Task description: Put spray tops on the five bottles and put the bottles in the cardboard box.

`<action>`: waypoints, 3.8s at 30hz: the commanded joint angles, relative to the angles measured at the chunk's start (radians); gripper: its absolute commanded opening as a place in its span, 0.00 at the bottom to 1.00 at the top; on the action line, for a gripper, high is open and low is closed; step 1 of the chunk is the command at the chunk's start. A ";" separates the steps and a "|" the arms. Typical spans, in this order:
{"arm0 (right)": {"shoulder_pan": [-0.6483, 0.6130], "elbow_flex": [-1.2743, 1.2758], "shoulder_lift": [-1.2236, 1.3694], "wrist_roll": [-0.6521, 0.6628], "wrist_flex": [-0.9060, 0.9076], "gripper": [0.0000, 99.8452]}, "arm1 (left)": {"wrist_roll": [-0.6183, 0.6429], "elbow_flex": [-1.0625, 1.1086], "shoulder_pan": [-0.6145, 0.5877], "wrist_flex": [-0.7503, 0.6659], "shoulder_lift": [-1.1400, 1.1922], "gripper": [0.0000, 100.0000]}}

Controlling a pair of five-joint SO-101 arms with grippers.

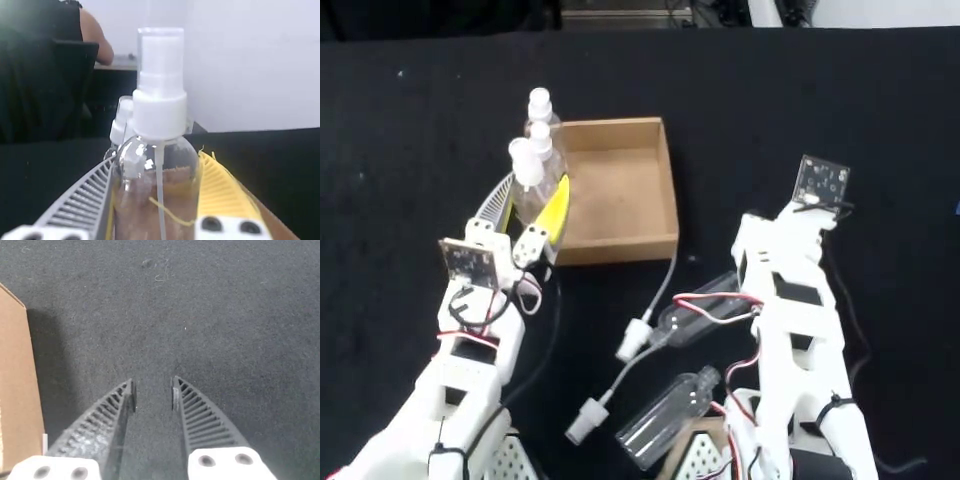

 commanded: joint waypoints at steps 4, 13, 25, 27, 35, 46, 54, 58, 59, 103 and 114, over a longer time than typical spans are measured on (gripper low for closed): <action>-0.011 -0.005 -0.033 0.003 -0.026 0.10 | 0.009 -0.079 -0.002 -0.028 0.109 0.03; -0.011 -0.005 -0.033 0.003 -0.026 0.10 | 0.009 -0.113 -0.012 -0.028 0.167 0.03; -0.011 -0.008 -0.033 0.003 -0.026 0.10 | 0.008 -0.136 -0.068 -0.199 0.334 0.03; -0.011 -0.008 -0.033 0.003 -0.026 0.10 | 0.003 -0.139 -0.058 -0.222 0.377 0.03; -0.011 -0.008 -0.033 0.003 -0.026 0.10 | 0.003 -0.142 -0.048 -0.359 0.540 0.03; -0.011 -0.008 -0.033 0.003 -0.026 0.10 | 0.003 -0.196 -0.048 -0.497 0.747 0.03; -0.011 -0.010 -0.033 0.003 -0.026 0.10 | 0.002 -0.186 -0.056 -0.572 0.778 0.09; -0.009 -0.010 -0.033 0.003 -0.026 0.10 | 0.008 -0.174 -0.054 -0.571 0.779 0.22; -0.009 -0.010 -0.033 0.003 -0.026 0.10 | 0.009 -0.174 -0.054 -0.571 0.779 0.22; -0.006 -0.007 -0.033 0.003 -0.026 0.10 | 0.002 -0.206 -0.084 -0.359 0.770 0.33; -0.006 -0.008 -0.033 0.003 -0.026 0.10 | 0.002 -0.203 -0.085 -0.382 0.767 0.33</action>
